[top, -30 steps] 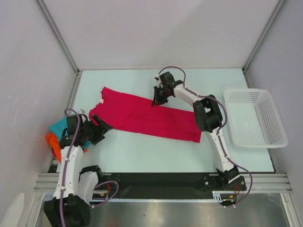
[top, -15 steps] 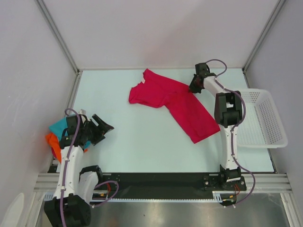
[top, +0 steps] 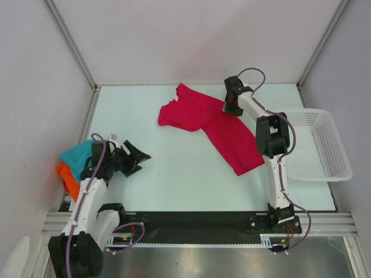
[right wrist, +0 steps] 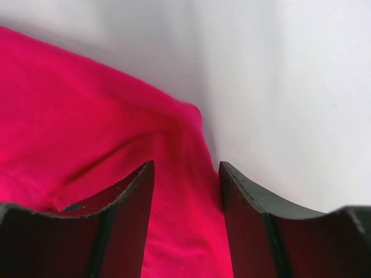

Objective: Fold and stack the t-shirts

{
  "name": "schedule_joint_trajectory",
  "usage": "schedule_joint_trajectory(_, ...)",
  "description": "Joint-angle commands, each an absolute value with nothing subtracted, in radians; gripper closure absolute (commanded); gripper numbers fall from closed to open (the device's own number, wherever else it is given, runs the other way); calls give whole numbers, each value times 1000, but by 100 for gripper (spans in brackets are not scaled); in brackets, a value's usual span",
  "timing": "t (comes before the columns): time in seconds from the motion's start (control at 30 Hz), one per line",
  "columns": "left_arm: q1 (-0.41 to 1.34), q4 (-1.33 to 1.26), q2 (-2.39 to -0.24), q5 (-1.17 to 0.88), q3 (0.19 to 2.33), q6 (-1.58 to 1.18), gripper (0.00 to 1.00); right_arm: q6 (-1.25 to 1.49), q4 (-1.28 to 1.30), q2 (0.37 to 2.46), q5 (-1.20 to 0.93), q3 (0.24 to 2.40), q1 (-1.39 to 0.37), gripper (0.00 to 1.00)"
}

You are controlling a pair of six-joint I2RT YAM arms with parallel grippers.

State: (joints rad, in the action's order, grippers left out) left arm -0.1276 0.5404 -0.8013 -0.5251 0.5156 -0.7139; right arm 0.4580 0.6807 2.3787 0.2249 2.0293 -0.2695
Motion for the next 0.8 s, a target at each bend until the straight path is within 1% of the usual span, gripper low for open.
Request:
schedule_joint_trajectory(0.0,24,350,-899,-578,515,-825,22,393,727,2217,492,2066,-301,46)
schedule_joint_trajectory(0.03,91,295,-920,-571,517,-840,22,387,716,2189,511,2047,-305,45)
schedule_joint_trajectory(0.2,299,108,-1081,-511,540,-942,20,365,692,2013,583,1947,-354,43)
schedule_joint_trajectory(0.23,363,36,-1154,-502,543,-962,20,371,687,1988,583,1919,-362,43)
schedule_joint_trajectory(0.3,434,6,-1236,-465,580,-976,20,382,680,1909,557,1837,-380,42)
schedule_joint_trajectory(0.33,502,-67,-1299,-448,595,-973,20,396,677,1879,549,1807,-388,42)
schedule_joint_trajectory(0.4,604,-145,-1337,-360,635,-956,20,409,670,1797,516,1714,-403,42)
schedule_joint_trajectory(0.47,653,-217,-1385,-307,649,-942,18,425,661,1740,491,1617,-420,42)
schedule_joint_trajectory(0.5,690,-306,-1405,-273,650,-939,17,428,657,1683,485,1589,-440,42)
schedule_joint_trajectory(0.57,716,-412,-1471,-256,649,-933,16,451,658,1634,465,1516,-459,42)
schedule_joint_trajectory(0.6,739,-516,-1497,-253,655,-931,15,459,663,1591,457,1491,-472,41)
schedule_joint_trajectory(0.67,767,-627,-1572,-238,661,-913,14,480,676,1553,445,1457,-489,41)
schedule_joint_trajectory(0.7,800,-744,-1594,-227,663,-901,14,485,690,1516,443,1425,-495,41)
schedule_joint_trajectory(0.77,824,-819,-1644,-193,684,-891,14,498,713,1485,445,1401,-518,41)
